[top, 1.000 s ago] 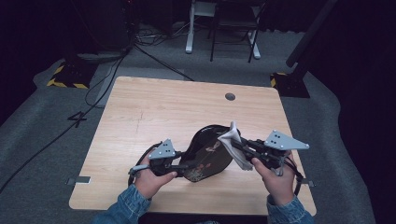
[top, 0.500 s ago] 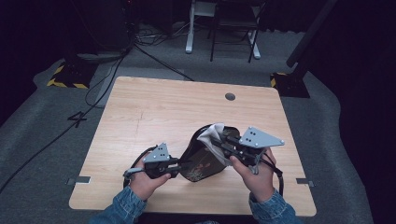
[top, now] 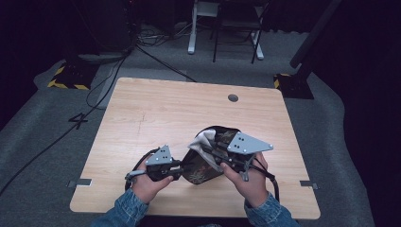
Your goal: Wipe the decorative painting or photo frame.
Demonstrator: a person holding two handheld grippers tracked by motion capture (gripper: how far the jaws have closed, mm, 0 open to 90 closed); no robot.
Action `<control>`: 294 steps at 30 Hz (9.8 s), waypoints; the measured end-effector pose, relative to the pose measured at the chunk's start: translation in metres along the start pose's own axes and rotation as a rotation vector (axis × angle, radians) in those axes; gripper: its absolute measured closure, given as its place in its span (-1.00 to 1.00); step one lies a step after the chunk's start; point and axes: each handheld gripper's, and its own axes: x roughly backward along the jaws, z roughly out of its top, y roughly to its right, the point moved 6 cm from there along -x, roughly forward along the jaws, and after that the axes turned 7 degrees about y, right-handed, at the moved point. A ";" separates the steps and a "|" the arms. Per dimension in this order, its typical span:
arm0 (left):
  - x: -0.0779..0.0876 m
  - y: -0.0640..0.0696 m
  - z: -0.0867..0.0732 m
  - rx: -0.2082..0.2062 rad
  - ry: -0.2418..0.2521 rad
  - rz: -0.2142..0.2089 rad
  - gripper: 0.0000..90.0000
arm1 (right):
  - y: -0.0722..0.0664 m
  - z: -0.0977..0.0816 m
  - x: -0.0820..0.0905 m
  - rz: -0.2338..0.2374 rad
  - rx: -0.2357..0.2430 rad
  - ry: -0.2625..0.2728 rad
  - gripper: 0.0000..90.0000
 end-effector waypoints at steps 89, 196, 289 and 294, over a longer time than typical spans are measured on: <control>-0.004 0.003 0.001 -0.027 0.003 0.008 0.75 | 0.058 -0.025 0.039 -0.145 -0.075 -0.067 0.82; -0.009 0.007 0.003 -0.050 -0.031 0.023 0.75 | 0.067 -0.083 0.051 -0.218 -0.140 -0.211 0.82; -0.011 0.009 0.002 -0.028 -0.027 0.010 0.71 | 0.073 -0.101 0.049 -0.229 -0.103 -0.237 0.81; -0.011 0.009 0.002 -0.027 -0.026 0.011 0.71 | 0.076 -0.101 0.051 -0.243 -0.105 -0.235 0.81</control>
